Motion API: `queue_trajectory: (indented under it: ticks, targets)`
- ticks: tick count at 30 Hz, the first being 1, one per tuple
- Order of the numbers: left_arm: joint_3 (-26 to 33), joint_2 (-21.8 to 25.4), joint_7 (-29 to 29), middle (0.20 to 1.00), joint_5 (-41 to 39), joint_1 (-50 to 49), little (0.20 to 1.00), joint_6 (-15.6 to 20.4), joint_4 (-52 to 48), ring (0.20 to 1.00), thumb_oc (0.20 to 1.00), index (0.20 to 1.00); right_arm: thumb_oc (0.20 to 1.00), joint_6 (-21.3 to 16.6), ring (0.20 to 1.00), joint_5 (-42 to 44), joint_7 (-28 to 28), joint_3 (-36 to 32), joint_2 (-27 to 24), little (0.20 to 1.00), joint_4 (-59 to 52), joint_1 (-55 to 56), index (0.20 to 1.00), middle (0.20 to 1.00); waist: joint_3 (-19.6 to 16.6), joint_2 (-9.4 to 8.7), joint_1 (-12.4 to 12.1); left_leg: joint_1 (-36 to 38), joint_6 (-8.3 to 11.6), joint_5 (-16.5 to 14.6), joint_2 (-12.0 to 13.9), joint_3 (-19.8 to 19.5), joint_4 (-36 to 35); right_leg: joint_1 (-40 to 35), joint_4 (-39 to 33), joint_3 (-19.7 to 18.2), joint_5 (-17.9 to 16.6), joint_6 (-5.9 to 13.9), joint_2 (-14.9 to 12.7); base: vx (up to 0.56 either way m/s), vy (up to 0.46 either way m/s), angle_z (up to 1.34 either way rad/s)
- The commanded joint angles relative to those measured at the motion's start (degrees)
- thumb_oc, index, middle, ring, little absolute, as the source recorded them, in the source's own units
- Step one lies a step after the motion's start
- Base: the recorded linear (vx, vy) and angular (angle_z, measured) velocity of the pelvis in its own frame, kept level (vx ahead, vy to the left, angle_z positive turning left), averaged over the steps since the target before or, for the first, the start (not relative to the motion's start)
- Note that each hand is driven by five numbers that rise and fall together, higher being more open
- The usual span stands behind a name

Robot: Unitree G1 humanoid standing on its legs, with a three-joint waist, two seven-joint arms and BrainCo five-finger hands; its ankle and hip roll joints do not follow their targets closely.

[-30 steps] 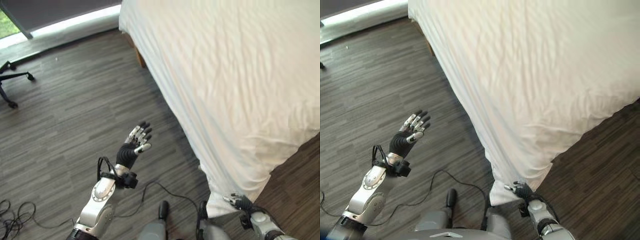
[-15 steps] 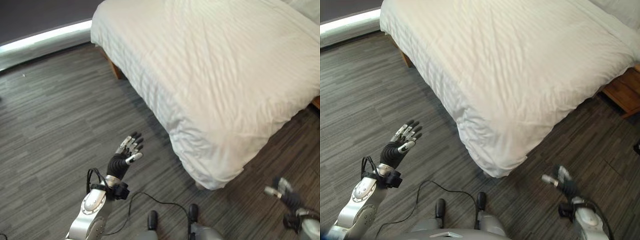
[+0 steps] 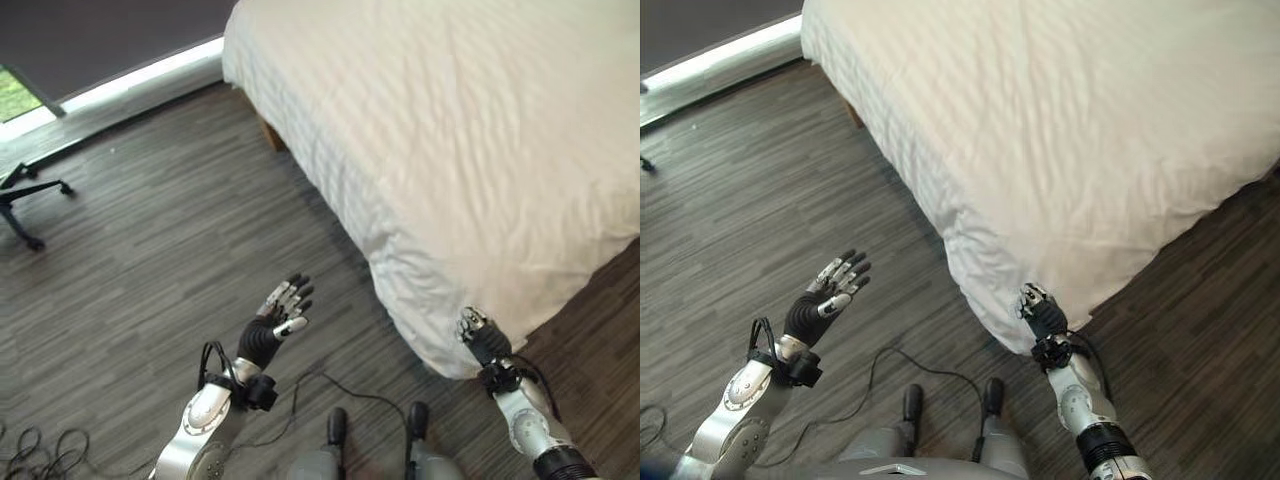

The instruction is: Making the bed.

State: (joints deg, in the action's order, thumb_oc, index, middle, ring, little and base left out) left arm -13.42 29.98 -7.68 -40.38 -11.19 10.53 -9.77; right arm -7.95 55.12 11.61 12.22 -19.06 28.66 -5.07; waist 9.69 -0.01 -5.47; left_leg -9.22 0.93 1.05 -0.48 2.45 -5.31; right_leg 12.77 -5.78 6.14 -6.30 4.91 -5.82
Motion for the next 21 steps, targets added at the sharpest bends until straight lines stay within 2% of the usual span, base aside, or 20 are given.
queue_trajectory:
  ticks: [1, 8, 16, 21]
  targets:
    - [1.46, -0.34, -1.10, 1.000, -2.30, 3.32, 1.000, 2.60, -1.04, 1.000, 1.000, 1.000, 0.200, -1.83, 0.200, 3.15, 1.58, -2.72, -0.96, 0.200, -2.79, -3.56, 0.200, 0.200, 2.05, 0.06, -0.31, -1.33, -3.95, -0.70, -4.55, -3.09, 0.31, -2.10, 0.78, 1.49, 5.28, -2.37, 5.75, 0.00, 0.000, 0.00]
    - [0.40, -0.81, -0.34, 1.000, -2.76, 4.79, 1.000, 3.24, -1.02, 1.000, 1.000, 1.000, 0.200, -4.39, 0.200, 4.41, -1.47, -4.21, -3.77, 0.200, -1.39, -13.12, 0.200, 0.200, 4.15, 1.11, -1.40, -3.95, -3.82, 0.38, -4.48, -2.75, 0.31, 0.73, 0.78, 1.01, 4.17, -2.55, 5.73, -0.02, -0.010, -0.01]
    - [-0.04, -0.95, -0.37, 1.000, -2.33, 5.00, 1.000, 3.26, -0.98, 1.000, 1.000, 1.000, 0.200, -5.72, 0.200, 5.20, -1.96, -5.23, -4.68, 0.200, -4.37, -15.96, 0.200, 0.200, 4.48, 1.26, -1.50, -4.44, -3.76, 0.44, -4.36, -2.84, 0.31, 1.23, 0.78, 1.09, 4.21, -2.67, 5.81, 0.02, -0.011, 0.00]
    - [-0.36, -0.75, -0.24, 1.000, -2.31, 5.45, 1.000, 3.27, -0.57, 1.000, 1.000, 1.000, 0.200, -5.41, 0.200, 3.07, -3.08, -4.88, -5.51, 0.200, -1.19, -16.11, 0.200, 0.200, 4.99, 1.52, -1.36, -4.86, -3.74, 0.51, -4.41, -2.78, 0.31, 1.73, 0.78, 0.93, 4.23, -2.70, 5.80, 0.01, -0.005, 0.00]
